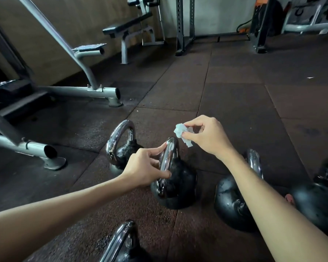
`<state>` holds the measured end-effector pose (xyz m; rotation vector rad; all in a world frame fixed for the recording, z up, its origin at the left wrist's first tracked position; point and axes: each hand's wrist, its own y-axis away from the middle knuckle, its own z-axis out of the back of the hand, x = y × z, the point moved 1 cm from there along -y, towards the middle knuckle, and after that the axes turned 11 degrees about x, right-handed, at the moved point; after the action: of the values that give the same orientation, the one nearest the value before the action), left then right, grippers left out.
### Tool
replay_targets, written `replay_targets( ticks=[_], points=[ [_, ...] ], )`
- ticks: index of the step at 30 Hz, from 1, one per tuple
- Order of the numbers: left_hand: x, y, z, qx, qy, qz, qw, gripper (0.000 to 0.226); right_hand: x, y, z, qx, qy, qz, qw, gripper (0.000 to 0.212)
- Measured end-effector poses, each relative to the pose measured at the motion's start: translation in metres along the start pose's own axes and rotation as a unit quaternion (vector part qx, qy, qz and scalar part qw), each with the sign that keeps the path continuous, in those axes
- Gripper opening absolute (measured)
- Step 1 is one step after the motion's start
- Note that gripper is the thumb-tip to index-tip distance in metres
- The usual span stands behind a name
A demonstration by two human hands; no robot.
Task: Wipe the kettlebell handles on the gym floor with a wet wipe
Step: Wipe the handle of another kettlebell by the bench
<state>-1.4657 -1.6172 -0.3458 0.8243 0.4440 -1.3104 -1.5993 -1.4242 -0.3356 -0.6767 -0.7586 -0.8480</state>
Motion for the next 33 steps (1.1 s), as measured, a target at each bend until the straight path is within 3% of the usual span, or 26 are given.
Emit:
replay_targets(
  ticks=[9,13,17,19,24,28,31,33],
  points=[
    [0.022,0.061,-0.015,-0.030,0.000,-0.018,0.999,0.093,0.045,0.029,-0.021,0.181,0.057,0.103,0.976,0.023],
    [0.025,0.068,-0.016,-0.035,0.013,-0.013,0.999,0.093,0.036,0.035,-0.038,0.166,0.035,0.136,0.976,0.022],
    [0.024,0.069,-0.016,-0.031,0.009,-0.031,0.999,0.092,0.023,0.014,-0.035,0.113,0.051,0.057,0.991,0.022],
    [0.026,0.071,-0.017,-0.029,-0.003,-0.031,0.999,0.092,0.021,0.008,-0.032,0.128,0.068,0.029,0.989,0.023],
    [0.033,0.080,-0.019,-0.030,-0.008,-0.044,0.999,0.092,0.033,0.028,-0.043,0.191,0.038,0.108,0.975,0.016],
    [0.036,0.083,-0.021,-0.041,-0.006,-0.044,0.998,0.093,0.005,0.006,-0.047,0.153,-0.042,-0.025,0.987,0.015],
    [0.033,0.082,-0.017,-0.033,-0.002,-0.044,0.998,0.094,-0.019,0.002,-0.057,0.205,-0.208,-0.158,0.943,0.012],
    [0.032,0.080,-0.015,-0.029,-0.002,-0.043,0.999,0.093,-0.027,0.005,-0.059,0.225,-0.259,-0.187,0.921,0.013]
  ],
)
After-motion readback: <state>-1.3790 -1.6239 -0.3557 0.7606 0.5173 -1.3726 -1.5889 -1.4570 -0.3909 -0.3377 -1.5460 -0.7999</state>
